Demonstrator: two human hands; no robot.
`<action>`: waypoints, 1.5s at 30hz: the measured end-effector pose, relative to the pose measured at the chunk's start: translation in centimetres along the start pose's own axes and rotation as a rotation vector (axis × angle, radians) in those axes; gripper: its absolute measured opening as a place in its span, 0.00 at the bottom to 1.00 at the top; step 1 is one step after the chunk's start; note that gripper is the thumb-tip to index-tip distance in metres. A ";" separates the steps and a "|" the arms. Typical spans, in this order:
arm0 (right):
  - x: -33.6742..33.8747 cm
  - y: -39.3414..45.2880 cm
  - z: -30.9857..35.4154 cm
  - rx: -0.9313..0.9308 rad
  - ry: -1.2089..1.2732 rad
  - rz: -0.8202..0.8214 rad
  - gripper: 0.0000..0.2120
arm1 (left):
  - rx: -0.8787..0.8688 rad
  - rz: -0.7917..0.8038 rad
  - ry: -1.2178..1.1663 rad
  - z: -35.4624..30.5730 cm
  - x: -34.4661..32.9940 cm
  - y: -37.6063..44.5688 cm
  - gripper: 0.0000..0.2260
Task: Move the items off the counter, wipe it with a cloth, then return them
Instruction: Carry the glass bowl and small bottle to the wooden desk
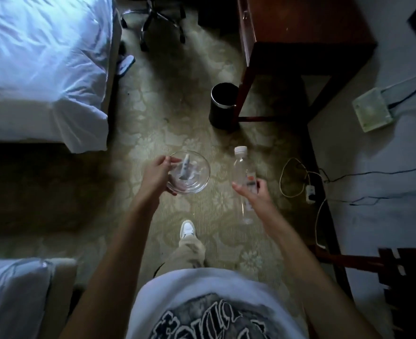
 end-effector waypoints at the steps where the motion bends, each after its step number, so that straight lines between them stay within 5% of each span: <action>1: -0.2 1.8 2.4 0.018 0.000 -0.019 0.33 | -0.030 0.022 0.007 -2.3 0.1 2.3 0.15; 7: -2.6 11.6 13.7 0.077 0.046 -0.074 0.32 | -0.099 0.048 0.003 -12.7 1.2 13.8 0.15; 17: -6.0 34.5 23.5 -0.025 0.155 -0.087 0.29 | 0.006 0.049 0.055 -21.8 -1.9 37.2 0.13; 28: -0.2 54.1 42.5 0.098 0.295 -0.291 0.25 | -0.195 0.147 0.150 -44.3 -10.6 59.0 0.10; 38: 4.3 66.8 45.5 -0.063 0.500 -0.674 0.34 | -0.194 0.572 0.450 -52.0 -27.2 77.8 0.12; 45: 7.9 68.1 46.8 -0.058 0.570 -1.018 0.34 | -0.288 0.822 0.685 -55.9 -39.9 82.1 0.14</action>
Point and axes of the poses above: each hand's wrist, its own y-axis towards the middle knuckle, its own x-axis out of the back of the hand, z = x × y, the point moved 5 cm from there along y, towards the middle knuckle
